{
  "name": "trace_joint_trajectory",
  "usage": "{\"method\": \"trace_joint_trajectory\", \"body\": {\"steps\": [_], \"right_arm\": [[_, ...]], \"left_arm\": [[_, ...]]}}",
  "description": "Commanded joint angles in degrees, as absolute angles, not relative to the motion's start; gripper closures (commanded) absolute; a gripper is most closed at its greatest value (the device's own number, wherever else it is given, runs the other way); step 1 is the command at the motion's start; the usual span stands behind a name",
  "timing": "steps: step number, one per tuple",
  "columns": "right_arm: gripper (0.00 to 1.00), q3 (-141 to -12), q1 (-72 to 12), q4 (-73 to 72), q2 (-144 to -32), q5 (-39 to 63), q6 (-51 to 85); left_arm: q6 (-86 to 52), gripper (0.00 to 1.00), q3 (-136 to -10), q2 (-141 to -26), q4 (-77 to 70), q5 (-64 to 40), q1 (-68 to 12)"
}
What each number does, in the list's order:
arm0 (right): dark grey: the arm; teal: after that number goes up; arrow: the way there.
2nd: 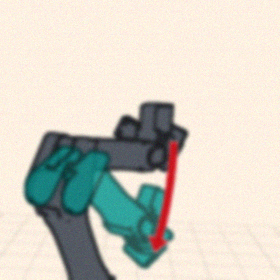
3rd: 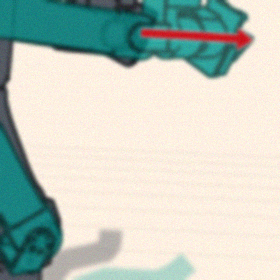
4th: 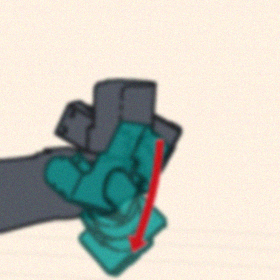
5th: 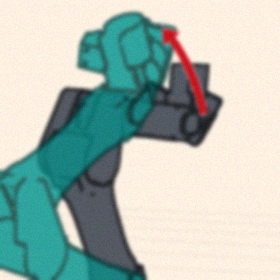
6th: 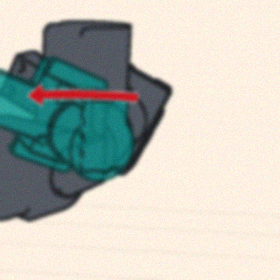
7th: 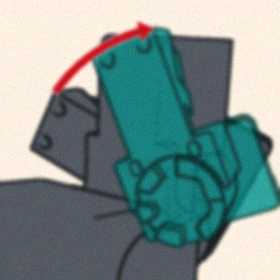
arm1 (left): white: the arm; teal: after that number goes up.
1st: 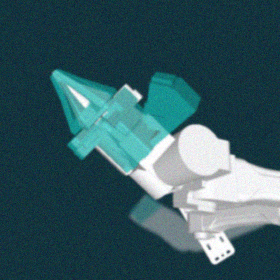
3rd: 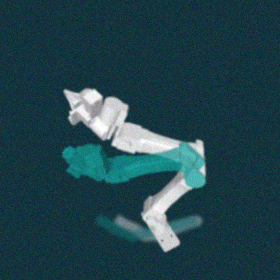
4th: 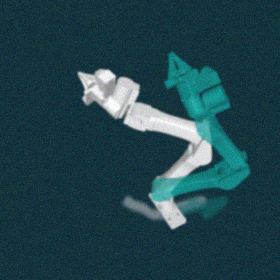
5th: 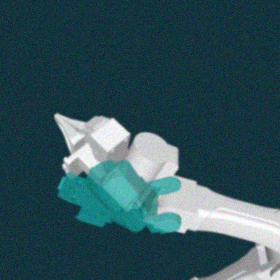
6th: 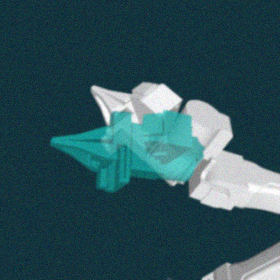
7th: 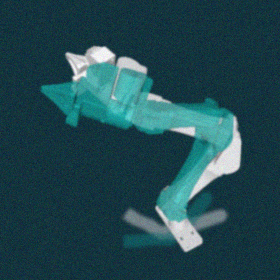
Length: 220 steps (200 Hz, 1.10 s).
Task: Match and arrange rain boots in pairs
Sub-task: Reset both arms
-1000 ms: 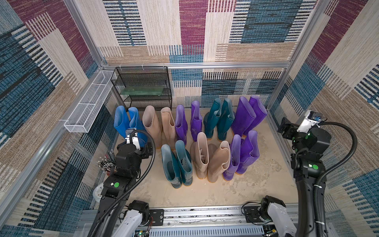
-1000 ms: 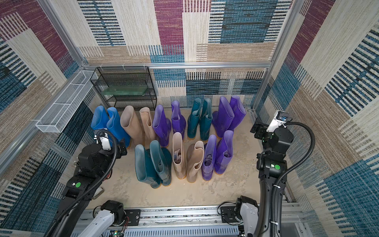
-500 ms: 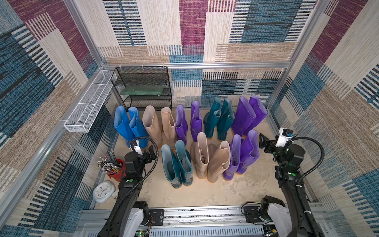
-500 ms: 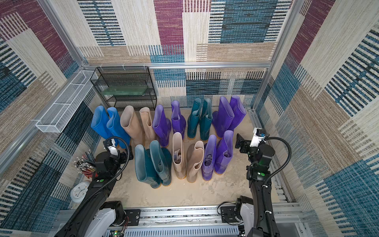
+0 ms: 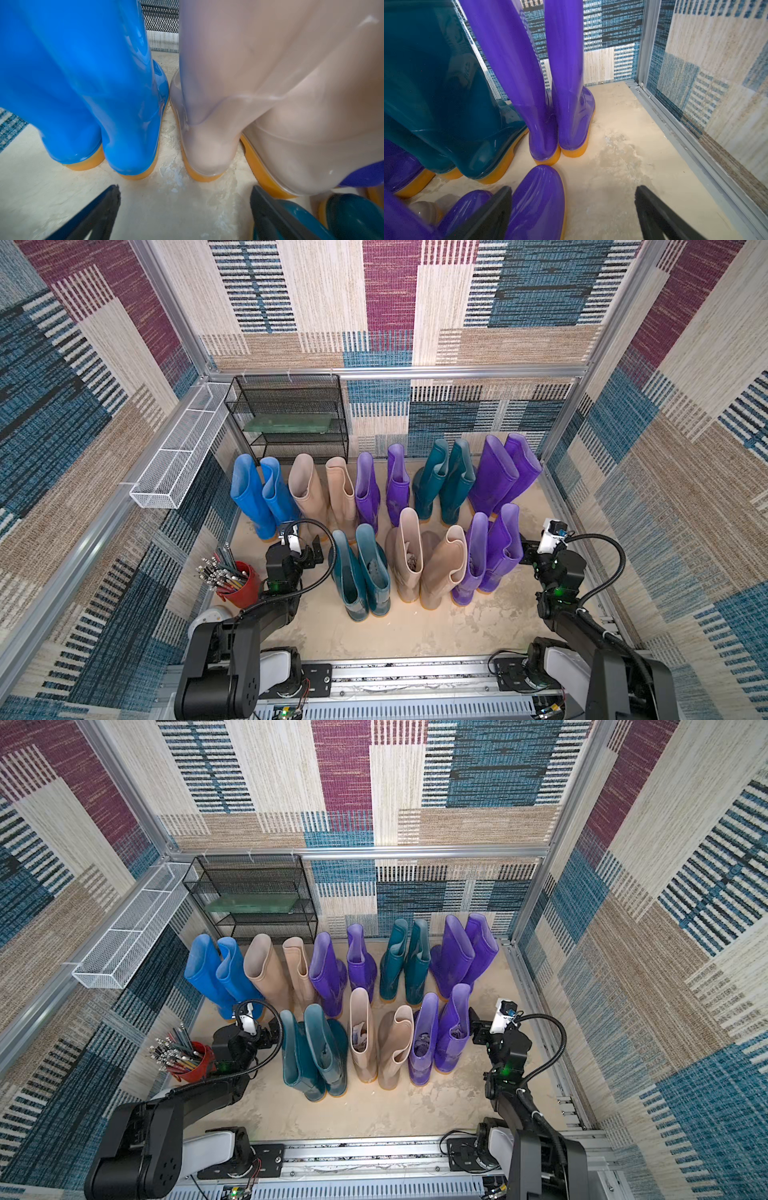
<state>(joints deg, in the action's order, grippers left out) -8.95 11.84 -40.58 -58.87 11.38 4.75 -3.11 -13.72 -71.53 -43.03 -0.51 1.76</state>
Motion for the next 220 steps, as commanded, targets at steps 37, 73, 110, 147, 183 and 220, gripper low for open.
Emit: {"method": "trace_joint_trajectory", "body": {"steps": [37, 73, 110, 147, 183, 220], "right_arm": [[0.05, -10.4, 9.9, -55.3, -68.6, 7.5, 4.9], [0.05, -14.0, 8.6, -51.8, -71.7, 4.0, 4.5], [0.05, -16.2, 7.5, -53.3, -76.4, 1.7, 6.7], [0.05, -16.7, 6.1, -55.0, -79.2, 0.9, 5.7], [0.05, -20.3, 1.8, -52.9, -83.6, -7.0, 4.0], [0.05, -16.3, 1.1, -58.7, -83.6, -10.6, 5.3]], "left_arm": [[0.0, 0.01, -15.9, -80.0, -53.2, -2.7, 2.3], [0.0, 0.01, -16.9, -86.8, -58.8, -2.7, 2.5], [0.2, 0.01, -21.4, -87.0, -50.2, -3.9, 2.9], [-1.0, 0.01, -21.1, -86.8, -50.4, -2.0, 3.2], [-1.5, 0.01, -22.0, -86.9, -48.7, -1.0, 3.3], [-1.3, 0.01, -23.2, -87.1, -46.7, -1.5, 3.3]]}}
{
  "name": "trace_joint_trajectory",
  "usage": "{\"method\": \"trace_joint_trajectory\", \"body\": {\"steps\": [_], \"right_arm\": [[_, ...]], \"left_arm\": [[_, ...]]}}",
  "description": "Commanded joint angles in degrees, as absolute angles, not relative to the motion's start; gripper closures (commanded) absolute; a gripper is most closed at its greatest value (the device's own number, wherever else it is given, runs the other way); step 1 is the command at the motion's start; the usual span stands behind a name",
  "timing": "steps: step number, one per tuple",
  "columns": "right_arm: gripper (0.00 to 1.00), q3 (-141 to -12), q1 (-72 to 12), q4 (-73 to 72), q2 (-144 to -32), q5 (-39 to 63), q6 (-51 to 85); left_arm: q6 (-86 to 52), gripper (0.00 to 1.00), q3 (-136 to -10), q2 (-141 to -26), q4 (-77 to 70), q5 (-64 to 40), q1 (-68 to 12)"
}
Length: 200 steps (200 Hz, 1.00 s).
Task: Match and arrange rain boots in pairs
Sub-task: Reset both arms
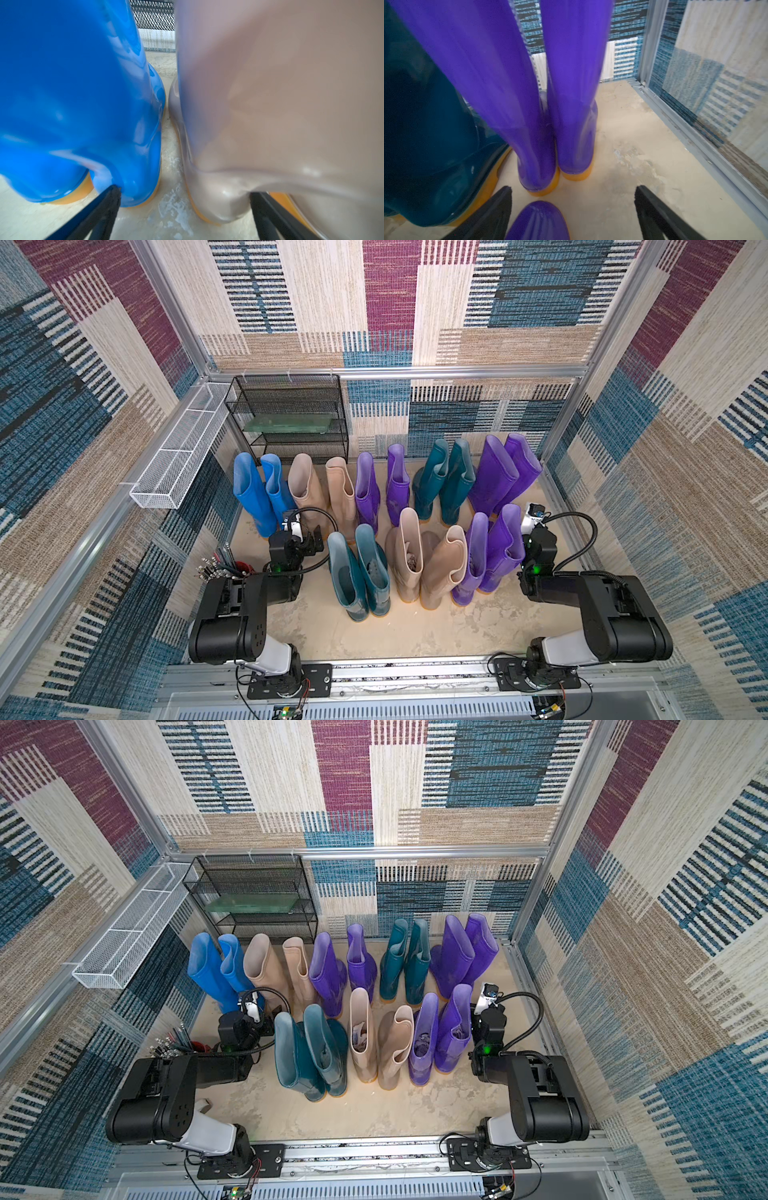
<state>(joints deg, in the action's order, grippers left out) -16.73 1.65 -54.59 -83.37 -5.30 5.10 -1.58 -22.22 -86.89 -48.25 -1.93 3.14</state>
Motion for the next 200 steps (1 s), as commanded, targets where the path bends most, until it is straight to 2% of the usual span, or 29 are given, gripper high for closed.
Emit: {"method": "trace_joint_trajectory", "body": {"steps": [1, 71, 200], "right_arm": [[0.05, -16.3, 1.1, -58.9, -83.7, -10.6, 5.2], [0.05, -16.0, 1.0, -59.5, -83.6, -10.7, 5.1], [0.05, -16.4, -0.4, -59.2, -83.8, -13.3, 4.4]], "left_arm": [[-1.2, 0.01, -23.2, -87.1, -46.6, -1.6, 3.3], [-0.4, 0.01, -26.1, -87.6, -41.9, -3.4, 3.2], [0.0, 0.01, -26.4, -87.7, -41.6, -4.2, 3.1]]}}
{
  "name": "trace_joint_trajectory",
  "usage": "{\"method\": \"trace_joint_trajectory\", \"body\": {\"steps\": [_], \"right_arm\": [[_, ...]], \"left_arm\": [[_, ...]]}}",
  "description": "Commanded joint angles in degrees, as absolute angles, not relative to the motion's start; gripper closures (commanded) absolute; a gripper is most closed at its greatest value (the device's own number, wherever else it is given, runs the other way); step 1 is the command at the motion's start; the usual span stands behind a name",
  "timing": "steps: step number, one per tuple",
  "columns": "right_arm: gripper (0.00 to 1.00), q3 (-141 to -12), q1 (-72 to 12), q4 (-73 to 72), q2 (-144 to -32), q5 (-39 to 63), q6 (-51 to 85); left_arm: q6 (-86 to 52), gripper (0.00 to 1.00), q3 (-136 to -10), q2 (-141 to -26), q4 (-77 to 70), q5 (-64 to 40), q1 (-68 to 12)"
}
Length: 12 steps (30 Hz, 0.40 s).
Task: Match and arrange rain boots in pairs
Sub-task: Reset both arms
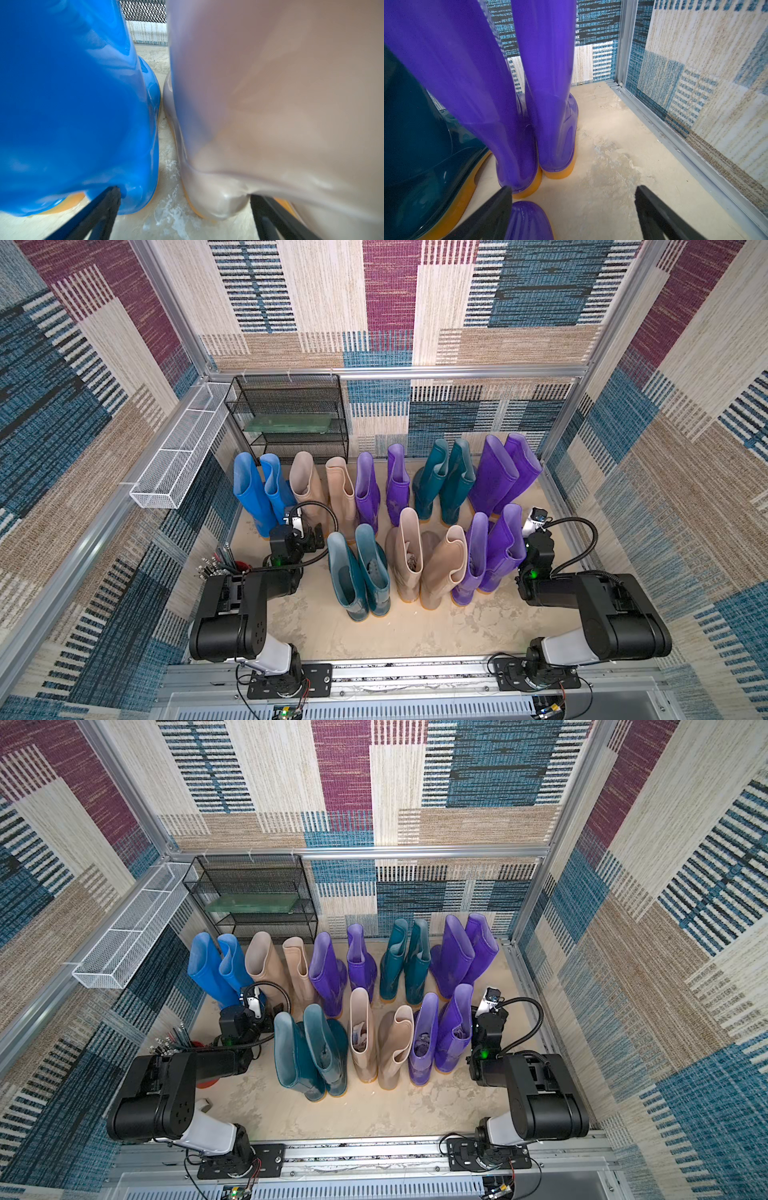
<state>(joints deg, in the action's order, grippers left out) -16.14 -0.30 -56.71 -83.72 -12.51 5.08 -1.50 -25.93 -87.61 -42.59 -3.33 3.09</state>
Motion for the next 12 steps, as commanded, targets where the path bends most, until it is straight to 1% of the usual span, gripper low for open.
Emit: {"method": "trace_joint_trajectory", "body": {"steps": [1, 12], "right_arm": [[0.05, -16.4, -0.4, -59.2, -83.8, -13.3, 4.4], [0.05, -16.3, -0.4, -59.2, -83.7, -13.3, 4.4]], "left_arm": [[0.0, 0.01, -26.4, -87.7, -41.6, -4.3, 3.1], [0.1, 0.01, -26.4, -87.7, -41.4, -4.3, 3.1]]}}
